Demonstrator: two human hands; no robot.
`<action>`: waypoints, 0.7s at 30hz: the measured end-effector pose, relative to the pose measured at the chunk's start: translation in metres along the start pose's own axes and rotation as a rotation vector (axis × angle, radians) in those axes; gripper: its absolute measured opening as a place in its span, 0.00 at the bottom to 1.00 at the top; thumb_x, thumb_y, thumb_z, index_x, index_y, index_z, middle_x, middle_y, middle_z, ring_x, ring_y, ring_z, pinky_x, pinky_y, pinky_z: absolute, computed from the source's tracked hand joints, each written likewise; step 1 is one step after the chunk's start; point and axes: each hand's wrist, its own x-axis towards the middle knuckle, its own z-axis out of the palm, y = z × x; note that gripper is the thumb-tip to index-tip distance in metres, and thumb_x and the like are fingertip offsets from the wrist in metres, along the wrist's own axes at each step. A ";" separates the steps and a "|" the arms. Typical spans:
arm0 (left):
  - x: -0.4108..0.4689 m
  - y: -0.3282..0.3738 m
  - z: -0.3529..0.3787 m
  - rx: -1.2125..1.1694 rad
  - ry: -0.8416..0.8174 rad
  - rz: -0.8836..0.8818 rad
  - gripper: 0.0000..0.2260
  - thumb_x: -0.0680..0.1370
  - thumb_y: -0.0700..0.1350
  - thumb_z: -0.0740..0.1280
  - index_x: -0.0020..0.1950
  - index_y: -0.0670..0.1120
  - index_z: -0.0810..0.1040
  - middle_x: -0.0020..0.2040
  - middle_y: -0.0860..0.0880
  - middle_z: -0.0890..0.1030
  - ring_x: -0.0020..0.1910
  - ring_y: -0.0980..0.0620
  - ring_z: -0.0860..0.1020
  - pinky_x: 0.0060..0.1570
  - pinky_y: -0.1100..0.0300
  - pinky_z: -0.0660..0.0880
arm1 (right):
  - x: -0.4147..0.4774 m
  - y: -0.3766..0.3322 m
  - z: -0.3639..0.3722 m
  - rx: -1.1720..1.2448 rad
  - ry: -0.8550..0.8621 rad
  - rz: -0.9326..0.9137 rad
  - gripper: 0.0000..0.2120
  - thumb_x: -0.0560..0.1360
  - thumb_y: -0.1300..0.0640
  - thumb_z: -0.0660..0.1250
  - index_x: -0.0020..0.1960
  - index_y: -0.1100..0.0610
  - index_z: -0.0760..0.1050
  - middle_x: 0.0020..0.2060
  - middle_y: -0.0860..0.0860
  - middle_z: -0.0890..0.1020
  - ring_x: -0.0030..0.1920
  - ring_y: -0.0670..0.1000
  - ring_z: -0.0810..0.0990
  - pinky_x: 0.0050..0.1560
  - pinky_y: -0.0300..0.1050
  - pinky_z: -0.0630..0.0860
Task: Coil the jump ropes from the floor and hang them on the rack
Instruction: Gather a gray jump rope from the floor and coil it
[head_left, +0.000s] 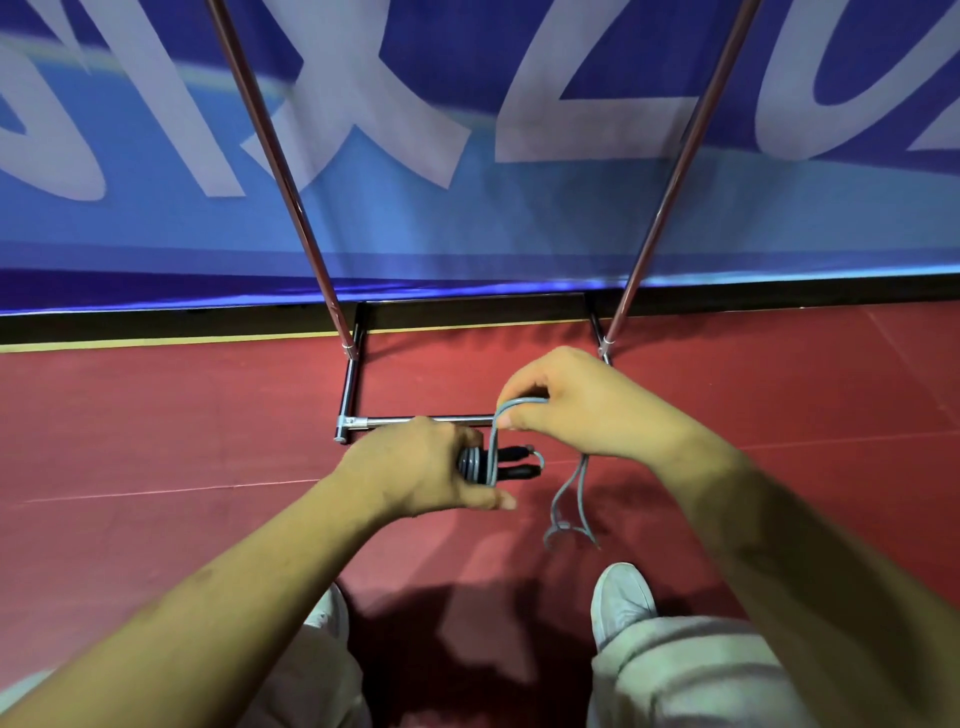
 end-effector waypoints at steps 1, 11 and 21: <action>-0.002 0.003 -0.002 -0.051 -0.014 0.013 0.29 0.64 0.76 0.64 0.50 0.54 0.79 0.31 0.51 0.79 0.26 0.59 0.76 0.33 0.59 0.73 | 0.001 0.003 -0.001 0.013 0.034 0.017 0.02 0.72 0.59 0.73 0.42 0.56 0.85 0.34 0.50 0.84 0.35 0.46 0.78 0.41 0.42 0.73; -0.009 0.003 -0.020 -1.016 0.100 0.267 0.06 0.79 0.45 0.70 0.44 0.56 0.81 0.32 0.43 0.77 0.27 0.47 0.75 0.26 0.61 0.72 | 0.009 0.035 -0.004 0.355 -0.064 0.286 0.08 0.78 0.64 0.66 0.40 0.61 0.80 0.23 0.48 0.77 0.25 0.45 0.74 0.31 0.41 0.73; -0.004 -0.001 -0.038 -1.362 0.482 -0.034 0.17 0.82 0.49 0.62 0.71 0.58 0.72 0.40 0.39 0.80 0.28 0.45 0.76 0.22 0.65 0.68 | 0.011 0.022 0.003 0.435 -0.069 0.273 0.09 0.80 0.58 0.64 0.50 0.62 0.81 0.31 0.54 0.76 0.29 0.52 0.79 0.32 0.37 0.74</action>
